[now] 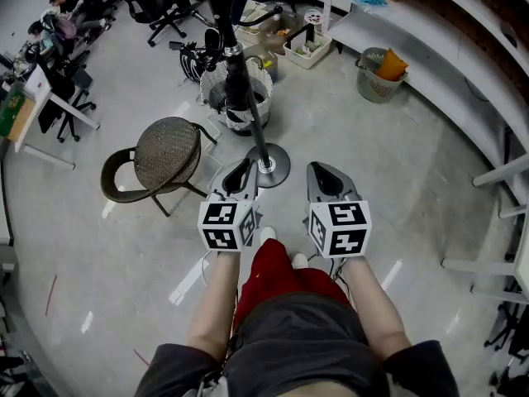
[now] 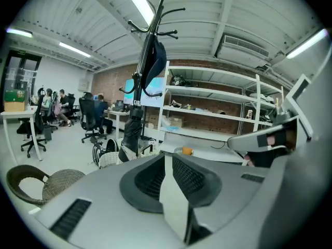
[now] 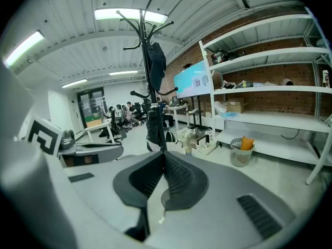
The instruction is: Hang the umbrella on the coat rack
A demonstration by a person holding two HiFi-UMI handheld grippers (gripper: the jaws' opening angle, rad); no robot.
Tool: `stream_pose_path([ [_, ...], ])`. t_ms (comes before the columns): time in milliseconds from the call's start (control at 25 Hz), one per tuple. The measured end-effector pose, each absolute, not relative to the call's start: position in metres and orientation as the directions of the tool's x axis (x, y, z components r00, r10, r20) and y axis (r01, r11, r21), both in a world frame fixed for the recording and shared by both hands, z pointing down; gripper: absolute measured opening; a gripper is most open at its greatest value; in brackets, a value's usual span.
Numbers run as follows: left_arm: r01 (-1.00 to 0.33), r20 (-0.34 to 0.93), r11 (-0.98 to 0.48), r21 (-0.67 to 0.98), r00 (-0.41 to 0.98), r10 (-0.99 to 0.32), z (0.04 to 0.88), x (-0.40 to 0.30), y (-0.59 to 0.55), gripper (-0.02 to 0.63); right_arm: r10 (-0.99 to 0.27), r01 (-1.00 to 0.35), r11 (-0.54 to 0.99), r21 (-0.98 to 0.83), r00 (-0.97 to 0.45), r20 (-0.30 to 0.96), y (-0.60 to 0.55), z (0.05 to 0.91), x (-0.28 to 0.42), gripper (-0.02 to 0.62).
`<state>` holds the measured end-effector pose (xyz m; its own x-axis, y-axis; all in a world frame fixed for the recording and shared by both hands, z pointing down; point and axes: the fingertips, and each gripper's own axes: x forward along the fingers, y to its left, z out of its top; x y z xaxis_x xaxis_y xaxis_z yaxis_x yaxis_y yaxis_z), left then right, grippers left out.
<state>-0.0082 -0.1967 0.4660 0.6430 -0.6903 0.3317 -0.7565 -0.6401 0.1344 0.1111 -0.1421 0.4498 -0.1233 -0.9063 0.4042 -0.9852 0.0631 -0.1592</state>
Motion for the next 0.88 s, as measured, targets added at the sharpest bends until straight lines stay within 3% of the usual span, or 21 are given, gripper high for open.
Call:
stream_pose_path([
  [360, -0.744, 0.219, -0.655, 0.129, 0.666, -0.713, 0.407, -0.012, -0.151, 0.013, -0.927, -0.979, 0.1, -0.178, -0.157, 0.339, -0.115, 0.42, 0.107, 0.018],
  [880, -0.731, 0.129, -0.673, 0.116, 0.683, -0.719, 0.357, -0.013, -0.109, 0.012, -0.951, -0.956, 0.24, -0.171, -0.267, 0.155, -0.095, 0.36, 0.09, 0.017],
])
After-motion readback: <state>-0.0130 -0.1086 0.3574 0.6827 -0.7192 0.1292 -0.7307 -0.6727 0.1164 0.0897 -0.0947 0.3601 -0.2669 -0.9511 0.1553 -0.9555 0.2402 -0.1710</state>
